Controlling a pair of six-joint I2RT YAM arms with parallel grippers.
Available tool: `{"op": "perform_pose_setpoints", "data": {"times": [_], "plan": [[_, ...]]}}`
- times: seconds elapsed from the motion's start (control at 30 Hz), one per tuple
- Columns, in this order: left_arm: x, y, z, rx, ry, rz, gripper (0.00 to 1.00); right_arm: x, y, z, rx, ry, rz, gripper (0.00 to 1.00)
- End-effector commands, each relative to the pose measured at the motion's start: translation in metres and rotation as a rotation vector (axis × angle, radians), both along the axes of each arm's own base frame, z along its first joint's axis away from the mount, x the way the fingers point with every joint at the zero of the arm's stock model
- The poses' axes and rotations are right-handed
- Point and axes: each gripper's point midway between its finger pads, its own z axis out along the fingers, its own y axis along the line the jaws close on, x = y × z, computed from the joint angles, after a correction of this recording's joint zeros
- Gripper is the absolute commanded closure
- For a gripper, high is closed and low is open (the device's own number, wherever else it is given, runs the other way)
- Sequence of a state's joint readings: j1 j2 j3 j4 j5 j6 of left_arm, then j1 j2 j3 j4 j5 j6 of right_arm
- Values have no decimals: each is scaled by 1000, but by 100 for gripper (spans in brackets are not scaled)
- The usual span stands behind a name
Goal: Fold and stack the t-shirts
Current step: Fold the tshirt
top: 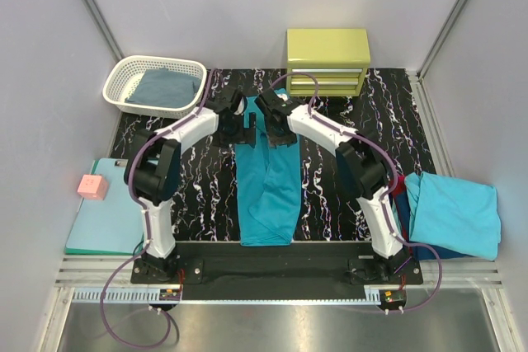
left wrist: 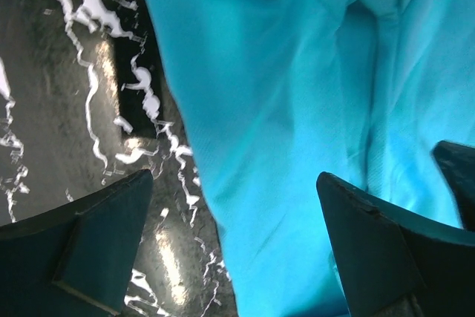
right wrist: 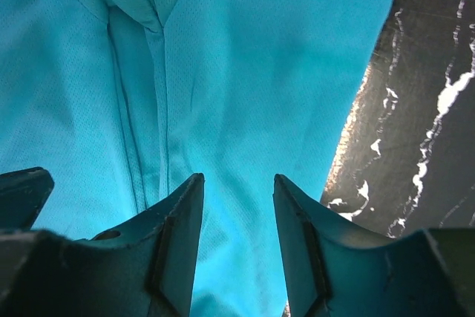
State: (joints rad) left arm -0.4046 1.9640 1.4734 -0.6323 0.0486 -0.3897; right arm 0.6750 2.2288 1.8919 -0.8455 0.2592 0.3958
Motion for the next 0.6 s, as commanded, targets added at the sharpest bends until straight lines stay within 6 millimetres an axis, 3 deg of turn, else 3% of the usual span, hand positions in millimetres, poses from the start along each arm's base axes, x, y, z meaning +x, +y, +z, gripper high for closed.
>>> {"op": "perform_pose_setpoints", "data": {"times": [0.0,0.2,0.43,0.57], "plan": [[14,-20,2,-44,-29,-25,1,5,3,-10,34,15,-7,50],[15,-26,-15,-24,11,-29,1,2,-4,-36,40,70,-42,52],[22,-23,-27,29,49,-23,1,11,4,-43,97,95,-59,52],[39,-25,-24,56,50,-26,1,19,8,-48,134,126,-62,52]]}}
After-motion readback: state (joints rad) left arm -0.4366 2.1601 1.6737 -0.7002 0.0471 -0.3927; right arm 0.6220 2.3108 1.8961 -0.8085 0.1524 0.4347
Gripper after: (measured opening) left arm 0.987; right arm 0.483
